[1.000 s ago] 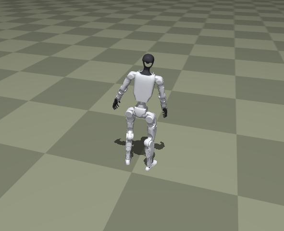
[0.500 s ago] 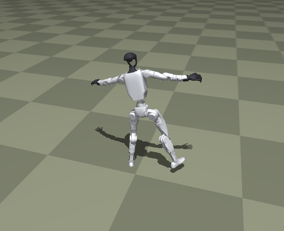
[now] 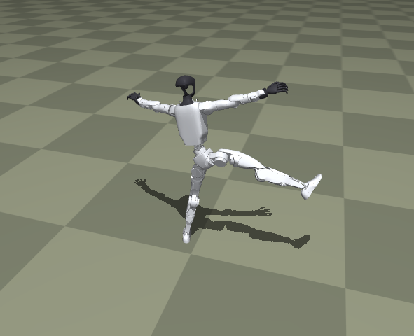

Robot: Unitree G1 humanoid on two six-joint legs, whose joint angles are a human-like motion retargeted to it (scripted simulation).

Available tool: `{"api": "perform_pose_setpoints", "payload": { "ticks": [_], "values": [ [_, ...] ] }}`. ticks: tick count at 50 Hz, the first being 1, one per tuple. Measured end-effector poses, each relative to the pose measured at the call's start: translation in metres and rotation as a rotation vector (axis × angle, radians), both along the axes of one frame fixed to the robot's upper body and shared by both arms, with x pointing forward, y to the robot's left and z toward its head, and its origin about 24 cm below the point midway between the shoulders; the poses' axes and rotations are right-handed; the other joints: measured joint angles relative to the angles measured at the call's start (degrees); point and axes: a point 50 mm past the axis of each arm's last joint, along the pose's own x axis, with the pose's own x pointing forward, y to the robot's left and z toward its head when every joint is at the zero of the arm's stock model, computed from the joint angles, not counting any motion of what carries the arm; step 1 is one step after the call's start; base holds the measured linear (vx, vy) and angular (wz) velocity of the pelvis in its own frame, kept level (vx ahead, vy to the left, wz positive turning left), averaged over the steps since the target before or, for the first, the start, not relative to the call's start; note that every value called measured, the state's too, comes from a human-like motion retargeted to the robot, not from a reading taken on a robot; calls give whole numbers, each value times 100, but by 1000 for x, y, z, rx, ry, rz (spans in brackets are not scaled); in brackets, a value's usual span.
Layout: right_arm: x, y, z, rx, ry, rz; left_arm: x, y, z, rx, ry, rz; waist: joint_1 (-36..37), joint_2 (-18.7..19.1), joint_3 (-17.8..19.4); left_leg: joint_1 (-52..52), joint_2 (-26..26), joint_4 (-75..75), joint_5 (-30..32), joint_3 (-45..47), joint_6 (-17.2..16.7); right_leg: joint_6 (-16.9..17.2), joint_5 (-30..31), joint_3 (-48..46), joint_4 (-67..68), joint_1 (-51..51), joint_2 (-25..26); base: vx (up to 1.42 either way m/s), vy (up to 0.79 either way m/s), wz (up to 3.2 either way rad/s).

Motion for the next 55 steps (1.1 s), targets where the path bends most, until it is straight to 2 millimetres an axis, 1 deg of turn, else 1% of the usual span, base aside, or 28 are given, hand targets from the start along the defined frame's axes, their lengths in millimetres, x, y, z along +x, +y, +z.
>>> {"api": "perform_pose_setpoints", "payload": {
  "ticks": [3,5,7,9,12,15,18,20,23,25,28,30,32,35,36,38,40,42,44,45,47,48,50,52,55],
  "values": [
    [-3,-1,0,8,-21,-14,22,-5,-4,4,34,-52,19,-57,-50,233,-275,-243,28,210,-9,0,-124,-147,-74,-106,-189,0,0,0],
    [-6,-2,-7,31,-23,-26,36,-8,-7,0,68,-85,23,-234,-79,410,-617,-477,61,382,-9,0,-188,-287,-140,-158,-267,0,0,0],
    [-9,-4,-21,70,-8,-35,46,-10,-13,-19,116,-107,-3,-471,-118,534,-1003,-702,78,515,-9,0,-233,-391,-156,-170,-233,0,0,0],
    [-11,-6,-37,116,16,-40,51,-10,-21,-51,171,-115,-51,-725,-153,626,-1380,-883,66,617,-9,0,-269,-418,-159,-109,-60,0,0,0],
    [-15,-7,-63,188,47,-45,53,-7,-36,-114,249,-102,-132,-1093,-177,771,-1865,-1062,-11,754,-9,0,-398,-340,-128,128,480,8,-3,-7],
    [-20,-7,-87,252,59,-50,51,-3,-52,-175,302,-74,-204,-1461,-171,921,-2323,-1161,-122,862,32,0,-712,-85,-6,490,1256,11,-8,-2],
    [-27,-6,-108,296,49,-71,55,-1,-72,-215,323,-68,-274,-1847,-224,946,-2935,-1226,-220,841,213,0,-1175,568,234,895,2053,10,-6,20],
    [-35,-6,-119,313,28,-97,62,-3,-90,-235,322,-92,-298,-2049,-319,900,-3364,-1244,-283,770,362,0,-1475,1194,443,1171,2598,10,-2,37],
    [-52,-8,-132,317,-35,-153,79,-11,-138,-284,304,-178,-227,-2156,-551,738,-3895,-1218,-349,650,525,-122,-1765,2053,694,1522,3419,9,-4,39],
    [-63,-7,-140,318,-89,-192,88,-21,-178,-340,285,-246,-123,-2161,-692,632,-4220,-1173,-397,592,577,-298,-1958,2248,730,1733,3723,10,-6,31],
    [-71,-4,-161,342,-152,-237,94,-47,-244,-468,262,-341,152,-2049,-808,511,-4586,-1060,-458,575,531,-654,-2424,1840,564,1958,3652,10,-6,8],
    [-71,2,-180,379,-158,-257,91,-68,-288,-577,257,-380,351,-1917,-797,493,-4768,-996,-486,564,453,-763,-2671,1528,383,2096,3453,11,-4,-8],
    [-63,12,-203,423,-136,-251,84,-95,-335,-710,276,-401,481,-1734,-750,424,-4872,-852,-468,507,348,-767,-2758,1429,288,2143,3270,6,-6,-2],
    [-40,35,-242,496,-71,-187,64,-145,-402,-928,375,-417,487,-1415,-759,191,-4930,-566,-380,344,141,-696,-2782,1438,304,2074,3111,2,-9,24],
    [-32,46,-258,530,-38,-162,58,-161,-419,-986,415,-424,406,-1346,-725,171,-4961,-518,-358,250,104,-668,-2818,1376,315,2122,3067,4,-11,60],
    [-16,73,-292,600,41,-94,49,-194,-447,-1089,500,-450,234,-1208,-693,121,-4990,-447,-305,81,29,-644,-2894,1218,369,2190,3020,5,-12,84],
    [-6,106,-327,672,151,-8,44,-225,-467,-1165,577,-491,69,-1101,-715,81,-5000,-442,-258,-62,-9,-650,-2981,998,448,2241,3007,2,-13,100],
    [-4,144,-360,747,296,97,45,-252,-478,-1216,622,-535,-25,-1052,-765,78,-4988,-498,-228,-155,-8,-673,-3068,766,530,2296,3024,2,-14,103],
    [-6,183,-390,822,454,219,47,-274,-485,-1262,635,-574,-41,-1050,-818,99,-4949,-564,-205,-204,8,-698,-3137,575,592,2360,3069,2,-14,94],
    [-8,202,-402,857,532,285,49,-285,-487,-1286,634,-591,-32,-1063,-845,109,-4933,-598,-192,-221,28,-706,-3162,492,614,2391,3089,1,-13,85],
    [-11,236,-420,914,650,409,53,-303,-490,-1337,610,-616,23,-1119,-883,126,-4897,-650,-162,-253,90,-710,-3187,380,628,2456,3138,0,-11,72],
    [-11,250,-425,934,690,462,55,-310,-491,-1361,593,-626,56,-1153,-894,132,-4878,-668,-151,-274,130,-709,-3193,344,626,2487,3164,-1,-10,57],
    [-9,272,-432,956,730,549,57,-324,-492,-1404,554,-638,117,-1228,-900,142,-4839,-692,-146,-324,226,-704,-3204,305,616,2539,3216,-2,-9,41],
    [-1,285,-432,950,721,608,58,-333,-492,-1432,510,-644,157,-1306,-884,147,-4803,-698,-174,-366,338,-700,-3223,303,596,2571,3264,-3,-7,19],
    [15,294,-427,915,665,675,58,-342,-491,-1452,451,-650,177,-1419,-834,158,-4757,-695,-246,-375,492,-705,-3275,339,532,2600,3329,-4,-6,-5]
  ]
}}
